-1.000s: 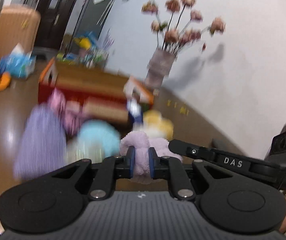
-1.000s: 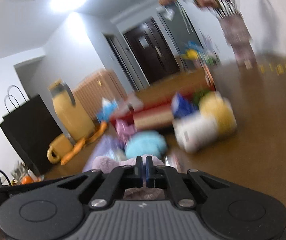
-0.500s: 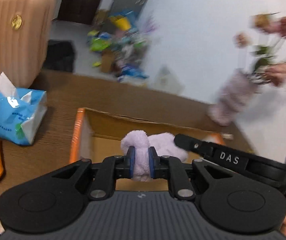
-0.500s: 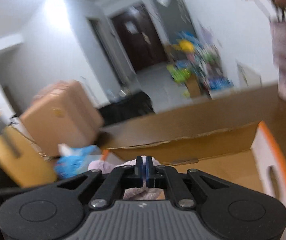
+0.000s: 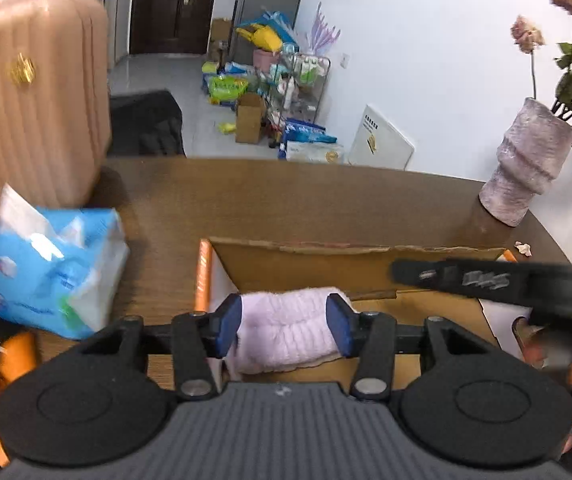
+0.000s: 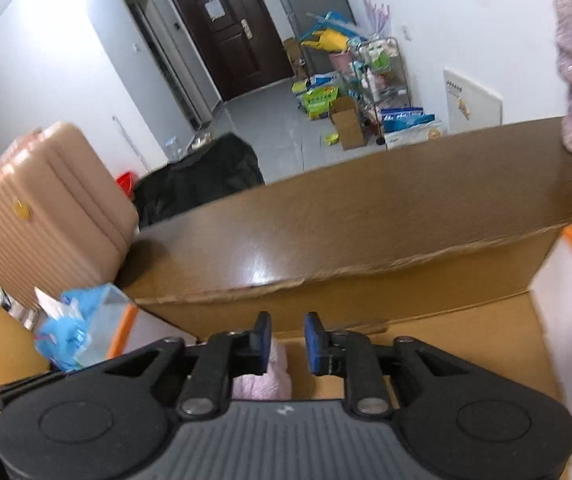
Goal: Organize soft objects
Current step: 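Carry the lilac roll into the cardboard box and open the left gripper, then move the left gripper back to the pile and grasp the purple pouch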
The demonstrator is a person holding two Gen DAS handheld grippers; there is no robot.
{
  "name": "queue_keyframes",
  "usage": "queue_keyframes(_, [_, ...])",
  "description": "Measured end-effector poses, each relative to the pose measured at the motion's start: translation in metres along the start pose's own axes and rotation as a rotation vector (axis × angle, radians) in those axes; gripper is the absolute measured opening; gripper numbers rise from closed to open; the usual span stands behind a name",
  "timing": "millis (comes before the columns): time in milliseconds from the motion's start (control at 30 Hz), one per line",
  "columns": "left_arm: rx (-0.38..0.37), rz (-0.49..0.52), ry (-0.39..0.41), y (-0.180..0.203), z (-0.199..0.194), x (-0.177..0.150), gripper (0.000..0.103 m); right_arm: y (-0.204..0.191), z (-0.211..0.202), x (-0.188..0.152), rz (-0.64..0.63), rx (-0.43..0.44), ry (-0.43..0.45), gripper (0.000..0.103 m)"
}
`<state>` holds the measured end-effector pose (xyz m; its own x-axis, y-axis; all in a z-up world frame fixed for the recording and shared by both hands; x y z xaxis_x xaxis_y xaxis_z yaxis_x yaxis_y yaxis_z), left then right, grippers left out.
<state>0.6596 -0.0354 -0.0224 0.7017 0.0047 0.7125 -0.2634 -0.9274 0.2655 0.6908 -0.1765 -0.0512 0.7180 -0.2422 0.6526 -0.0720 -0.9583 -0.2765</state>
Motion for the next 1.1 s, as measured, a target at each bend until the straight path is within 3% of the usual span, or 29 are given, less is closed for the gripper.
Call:
queue_keyframes(100, [0.021, 0.048, 0.037, 0.007, -0.037, 0.012, 0.053, 0.011, -0.045, 0.013, -0.014, 0.009, 0.044, 0.024])
queue_keyframes(167, [0.038, 0.082, 0.072, 0.01, -0.071, 0.015, 0.067, 0.024, -0.082, 0.023, -0.041, 0.007, 0.088, 0.028])
queue_keyframes(333, [0.104, 0.139, 0.124, 0.013, -0.149, 0.003, 0.074, 0.063, -0.184, 0.03, -0.114, -0.026, 0.221, 0.053])
queue_keyframes(400, [0.126, 0.14, 0.153, 0.016, -0.177, 0.0, 0.077, 0.082, -0.216, 0.027, -0.147, -0.056, 0.257, 0.058])
queue_keyframes(600, [0.121, 0.106, 0.202, 0.039, -0.229, -0.025, 0.08, 0.112, -0.27, -0.002, -0.103, -0.074, 0.283, 0.059])
queue_keyframes(733, [0.114, 0.124, 0.275, 0.057, -0.271, -0.065, 0.086, 0.118, -0.311, -0.041, -0.127, -0.06, 0.332, 0.061])
queue_keyframes(833, [0.103, 0.182, 0.323, 0.072, -0.302, -0.114, 0.089, 0.114, -0.342, -0.084, -0.167, -0.047, 0.398, 0.066])
queue_keyframes(900, [0.08, 0.195, 0.338, 0.081, -0.318, -0.147, 0.091, 0.11, -0.362, -0.116, -0.19, -0.036, 0.44, 0.067])
queue_keyframes(1000, [0.013, 0.206, 0.369, 0.091, -0.343, -0.205, 0.098, 0.104, -0.391, -0.171, -0.216, -0.001, 0.495, 0.077])
queue_keyframes(1100, [0.022, 0.225, 0.397, 0.094, -0.361, -0.259, 0.098, 0.099, -0.414, -0.23, -0.236, 0.023, 0.536, 0.079])
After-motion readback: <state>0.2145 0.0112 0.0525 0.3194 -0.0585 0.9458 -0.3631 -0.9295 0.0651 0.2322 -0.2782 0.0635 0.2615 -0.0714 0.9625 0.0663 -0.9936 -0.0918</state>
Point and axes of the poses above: each gripper's, at about its wrist camera, not at the fingertips, and z roughly the way its jaws point, y to its right, x to its top, the point moved 10 cm from there along z, roughly the way its jaws point, and after that the axes turned 9 degrees about -x, right-handed, at the moved point
